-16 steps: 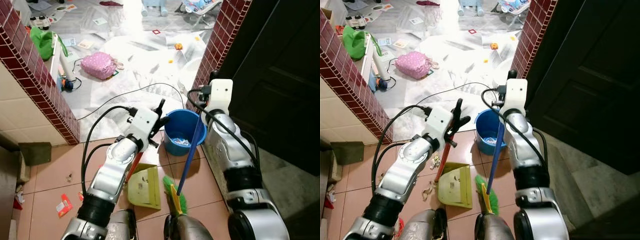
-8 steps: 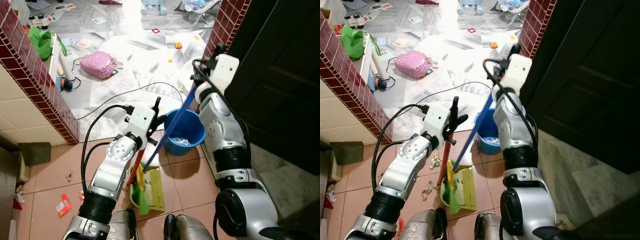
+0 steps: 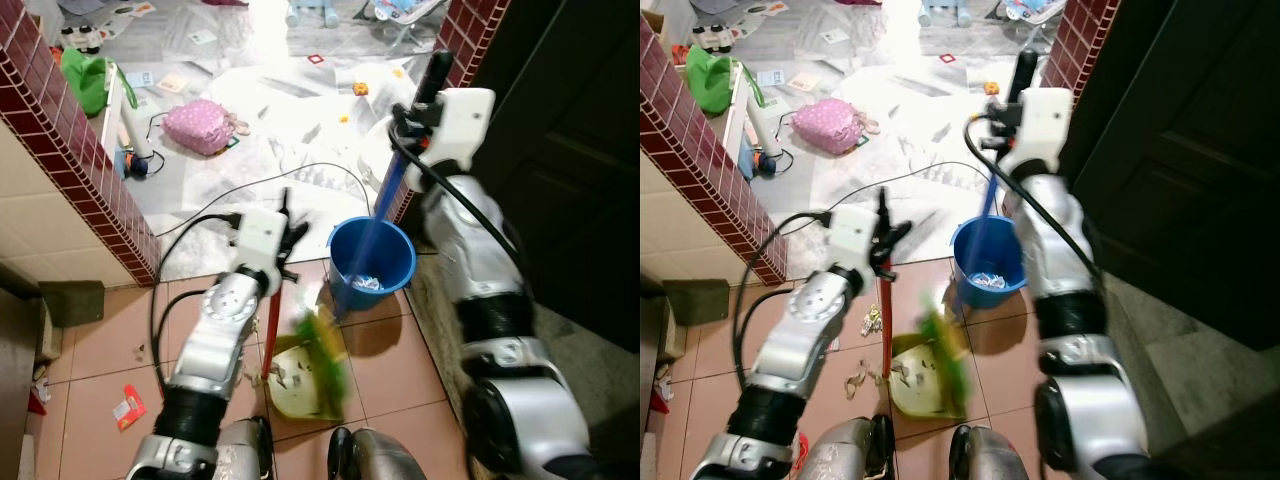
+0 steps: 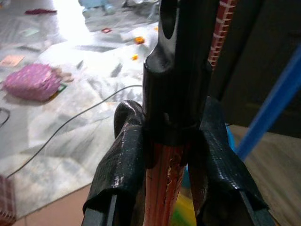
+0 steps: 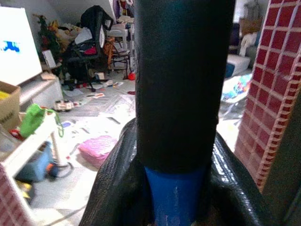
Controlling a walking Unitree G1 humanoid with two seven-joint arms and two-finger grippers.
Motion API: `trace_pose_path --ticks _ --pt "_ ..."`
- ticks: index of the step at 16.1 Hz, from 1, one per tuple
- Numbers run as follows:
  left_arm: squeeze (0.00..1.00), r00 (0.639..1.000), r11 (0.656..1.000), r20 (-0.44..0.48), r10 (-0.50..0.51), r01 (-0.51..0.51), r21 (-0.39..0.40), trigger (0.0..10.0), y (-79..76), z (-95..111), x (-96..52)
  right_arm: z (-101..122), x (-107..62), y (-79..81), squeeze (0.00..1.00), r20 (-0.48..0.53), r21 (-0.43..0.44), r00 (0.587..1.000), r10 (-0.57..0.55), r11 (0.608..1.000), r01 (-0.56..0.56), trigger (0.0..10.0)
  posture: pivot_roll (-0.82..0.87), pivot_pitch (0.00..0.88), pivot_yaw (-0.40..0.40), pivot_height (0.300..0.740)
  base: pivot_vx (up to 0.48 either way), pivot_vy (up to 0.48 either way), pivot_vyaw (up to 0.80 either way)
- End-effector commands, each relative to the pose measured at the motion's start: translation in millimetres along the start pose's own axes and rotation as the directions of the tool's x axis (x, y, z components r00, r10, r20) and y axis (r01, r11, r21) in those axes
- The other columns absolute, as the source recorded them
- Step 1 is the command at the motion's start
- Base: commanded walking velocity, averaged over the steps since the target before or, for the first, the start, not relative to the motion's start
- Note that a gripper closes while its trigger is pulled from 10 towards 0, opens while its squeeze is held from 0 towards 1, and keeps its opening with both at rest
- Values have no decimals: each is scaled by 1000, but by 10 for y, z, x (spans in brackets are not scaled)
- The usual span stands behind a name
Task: Sweep floor
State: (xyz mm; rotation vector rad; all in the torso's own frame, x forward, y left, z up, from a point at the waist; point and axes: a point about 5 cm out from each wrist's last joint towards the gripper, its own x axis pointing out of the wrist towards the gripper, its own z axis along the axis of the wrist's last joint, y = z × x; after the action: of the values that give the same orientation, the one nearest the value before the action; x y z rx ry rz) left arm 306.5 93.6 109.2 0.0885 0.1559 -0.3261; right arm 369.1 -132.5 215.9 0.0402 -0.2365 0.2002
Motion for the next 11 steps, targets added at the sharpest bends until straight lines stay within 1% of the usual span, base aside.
trace_pose_path --ticks 1,4,5,6,7,8,9,10,11 --pt "0 999 1000 -44 22 -23 -16 10000 27 -102 -36 104 -59 -61 0 69 -42 998 13 999 -10 10000 -29 135 -71 740 0 0 0" --pt "0 997 997 -4 76 -76 -22 10000 166 -30 -81 -80 -255 -124 0 18 -100 999 34 995 -32 10000 -32 134 -67 740 0 0 0" --pt "0 994 994 24 106 -105 -26 10000 237 8 -118 -205 -361 -124 0 -14 -126 999 35 991 -37 10000 -37 133 -63 740 0 0 0" --pt "0 976 979 84 203 -203 -15 10000 369 102 -173 -393 -491 -125 0 -61 -169 998 35 985 -44 10000 -39 133 -58 740 0 0 0" --pt "0 962 969 115 246 -244 -30 10000 434 162 -207 -539 -578 -135 0 -107 -213 994 32 976 -54 10000 -39 133 -58 740 0 0 0" --pt "0 949 961 149 276 -275 -32 10000 481 237 -238 -658 -654 -160 0 -142 -234 990 16 971 -49 10000 -32 136 -57 740 0 0 0" --pt "0 933 952 189 305 -304 -32 10000 526 333 -266 -780 -732 -216 0 -178 -294 984 -15 955 -38 10000 -24 133 -58 740 0 0 0" --pt "0 912 941 237 334 -336 -32 10000 579 461 -287 -914 -802 -343 0 -229 -362 969 -92 932 3 10000 -20 131 -57 740 0 0 0" --pt "0 888 931 291 357 -363 -35 10000 641 620 -302 -1013 -851 -545 0 -284 -396 934 -218 914 93 10000 -16 126 -54 740 0 0 0"
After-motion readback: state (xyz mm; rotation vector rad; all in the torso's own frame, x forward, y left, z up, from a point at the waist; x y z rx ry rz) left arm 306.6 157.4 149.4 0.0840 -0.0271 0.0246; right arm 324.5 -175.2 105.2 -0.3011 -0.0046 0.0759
